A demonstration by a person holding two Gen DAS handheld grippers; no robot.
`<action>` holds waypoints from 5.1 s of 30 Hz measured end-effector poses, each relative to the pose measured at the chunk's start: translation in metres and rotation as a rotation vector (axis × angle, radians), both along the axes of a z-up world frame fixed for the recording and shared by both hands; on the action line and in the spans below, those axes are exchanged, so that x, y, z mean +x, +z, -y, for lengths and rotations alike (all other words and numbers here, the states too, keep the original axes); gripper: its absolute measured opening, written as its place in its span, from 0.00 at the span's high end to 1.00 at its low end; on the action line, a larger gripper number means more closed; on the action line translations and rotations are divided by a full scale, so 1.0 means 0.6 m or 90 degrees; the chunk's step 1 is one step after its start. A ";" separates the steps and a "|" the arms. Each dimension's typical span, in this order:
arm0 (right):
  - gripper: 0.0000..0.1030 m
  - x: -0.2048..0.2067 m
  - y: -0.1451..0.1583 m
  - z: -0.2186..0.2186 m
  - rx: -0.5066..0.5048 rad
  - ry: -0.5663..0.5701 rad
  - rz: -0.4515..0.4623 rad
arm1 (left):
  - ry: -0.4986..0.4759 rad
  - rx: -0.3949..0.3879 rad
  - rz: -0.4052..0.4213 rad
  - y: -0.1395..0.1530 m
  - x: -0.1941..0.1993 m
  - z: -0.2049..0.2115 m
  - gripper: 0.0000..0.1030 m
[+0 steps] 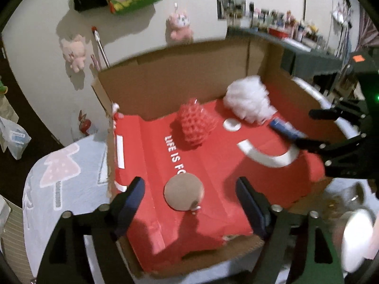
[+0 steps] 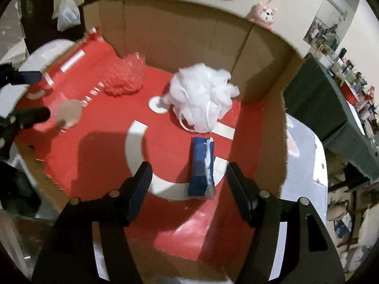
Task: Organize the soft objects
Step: 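Withdraw both tools from the box toward the remaining soft items, then grasp the black fluffy scrunchie with the left tool while the right tool grasps the white plush bear, then carry the black scrunchie and white bear over into the red-lined box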
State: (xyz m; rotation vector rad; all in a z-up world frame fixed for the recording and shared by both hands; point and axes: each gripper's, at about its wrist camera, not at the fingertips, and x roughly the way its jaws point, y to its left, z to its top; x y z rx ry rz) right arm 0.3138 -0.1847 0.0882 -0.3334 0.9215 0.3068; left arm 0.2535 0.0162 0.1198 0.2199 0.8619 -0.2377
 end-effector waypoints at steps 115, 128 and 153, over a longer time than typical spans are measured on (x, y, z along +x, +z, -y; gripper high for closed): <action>0.47 -0.387 -0.066 0.012 0.232 0.043 0.118 | -0.097 -0.168 0.024 -0.096 -0.309 0.073 0.74; 0.47 -0.383 -0.064 0.013 0.239 0.046 0.116 | -0.092 -0.163 0.019 -0.100 -0.301 0.071 0.74; 0.47 -0.376 -0.051 0.136 0.229 -0.049 0.118 | 0.030 -0.114 0.043 -0.078 -0.321 -0.079 0.74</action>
